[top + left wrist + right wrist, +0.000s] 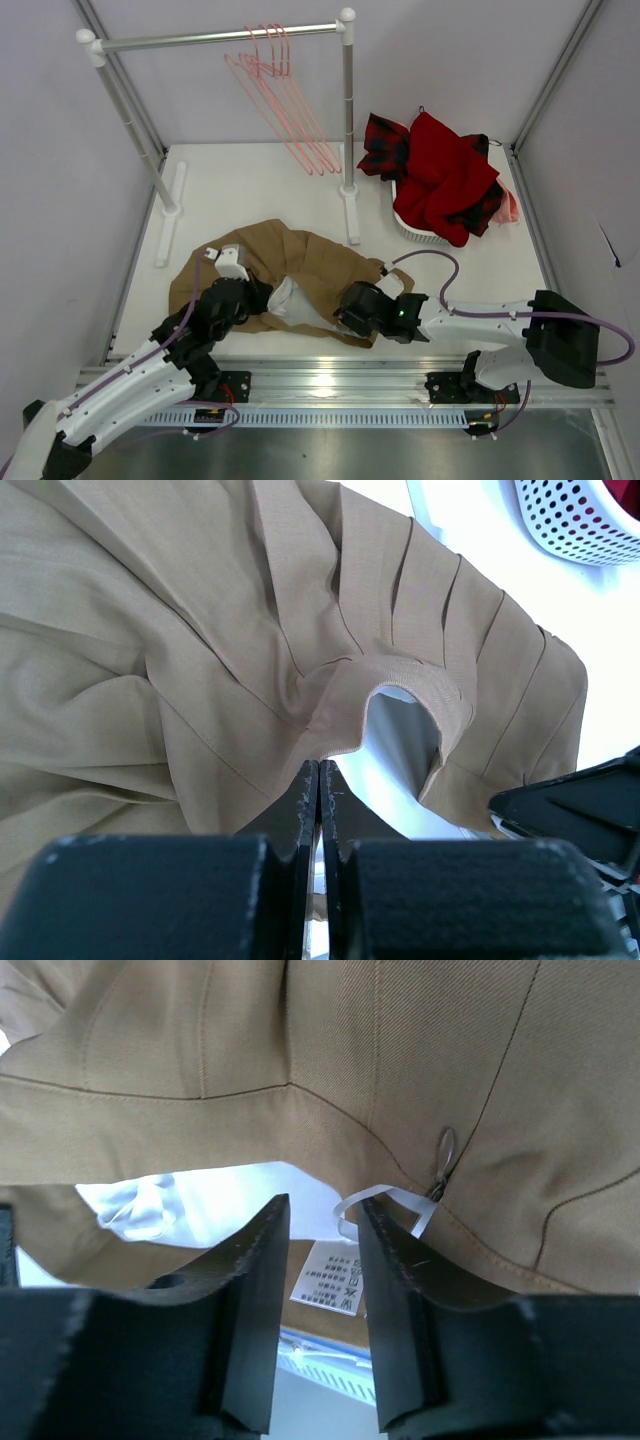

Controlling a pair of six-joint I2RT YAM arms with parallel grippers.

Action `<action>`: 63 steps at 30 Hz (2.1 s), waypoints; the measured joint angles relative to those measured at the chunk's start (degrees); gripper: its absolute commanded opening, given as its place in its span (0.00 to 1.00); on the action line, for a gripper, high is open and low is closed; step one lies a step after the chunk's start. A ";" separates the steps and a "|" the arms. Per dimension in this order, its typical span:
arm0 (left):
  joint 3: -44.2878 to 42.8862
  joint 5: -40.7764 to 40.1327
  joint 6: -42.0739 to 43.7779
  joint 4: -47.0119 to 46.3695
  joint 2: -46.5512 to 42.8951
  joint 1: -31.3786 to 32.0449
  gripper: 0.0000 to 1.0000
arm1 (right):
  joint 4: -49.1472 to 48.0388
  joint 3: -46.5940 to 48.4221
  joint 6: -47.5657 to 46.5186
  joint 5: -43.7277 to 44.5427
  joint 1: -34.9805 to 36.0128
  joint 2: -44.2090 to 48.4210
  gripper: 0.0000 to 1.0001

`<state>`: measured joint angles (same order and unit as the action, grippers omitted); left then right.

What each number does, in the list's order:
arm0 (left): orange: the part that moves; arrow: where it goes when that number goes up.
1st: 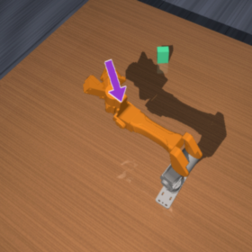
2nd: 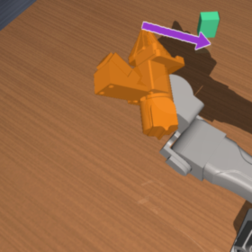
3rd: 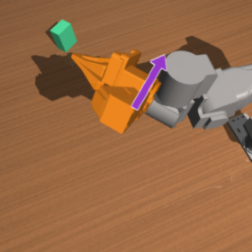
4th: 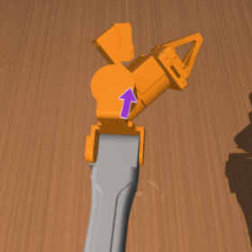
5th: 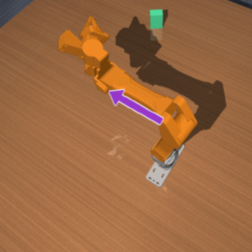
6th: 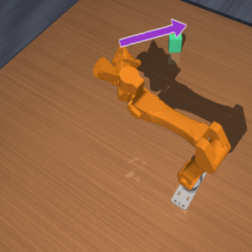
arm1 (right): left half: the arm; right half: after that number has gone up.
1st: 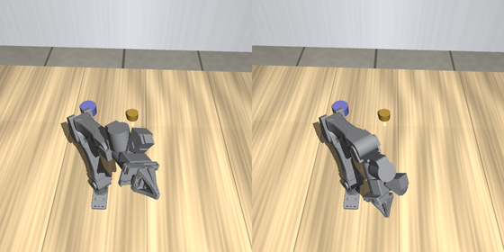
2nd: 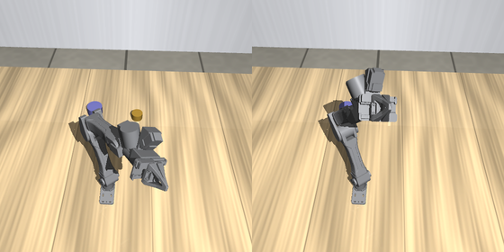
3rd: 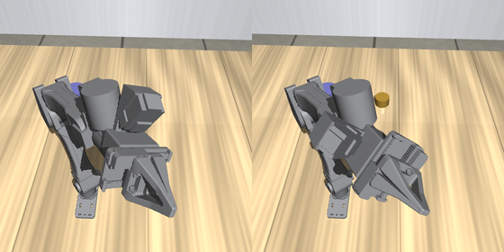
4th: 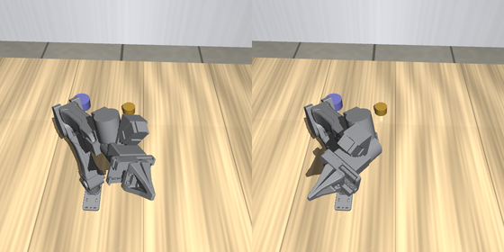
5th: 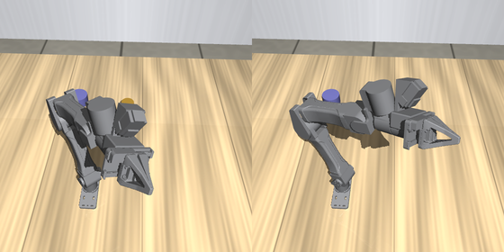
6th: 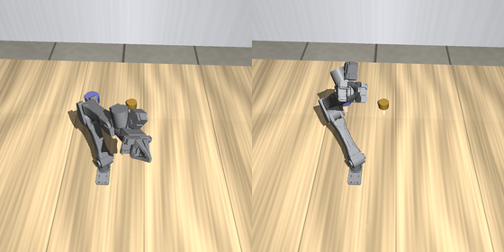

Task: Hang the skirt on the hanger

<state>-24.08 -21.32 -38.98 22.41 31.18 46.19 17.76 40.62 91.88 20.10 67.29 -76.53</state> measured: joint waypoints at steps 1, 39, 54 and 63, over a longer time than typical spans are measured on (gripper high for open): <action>0.00 -0.02 -0.02 0.02 -0.09 0.00 0.05 | -0.17 0.00 -0.02 0.02 0.00 -0.46 0.35; -7.08 0.15 1.11 8.44 1.09 -0.07 0.71 | -7.80 -6.08 -21.94 -10.01 -11.10 21.18 0.00; -27.93 8.46 6.54 11.15 9.01 -0.02 0.79 | -8.50 5.49 -47.45 -23.69 -14.91 20.44 0.00; -27.47 10.71 5.75 11.15 11.58 0.31 0.80 | -4.39 10.40 -60.33 -30.16 -15.78 18.84 0.00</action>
<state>-51.55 -10.61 -33.23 33.56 42.76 46.50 13.37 51.03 31.55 -10.07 51.51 -57.69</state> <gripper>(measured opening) 0.789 0.010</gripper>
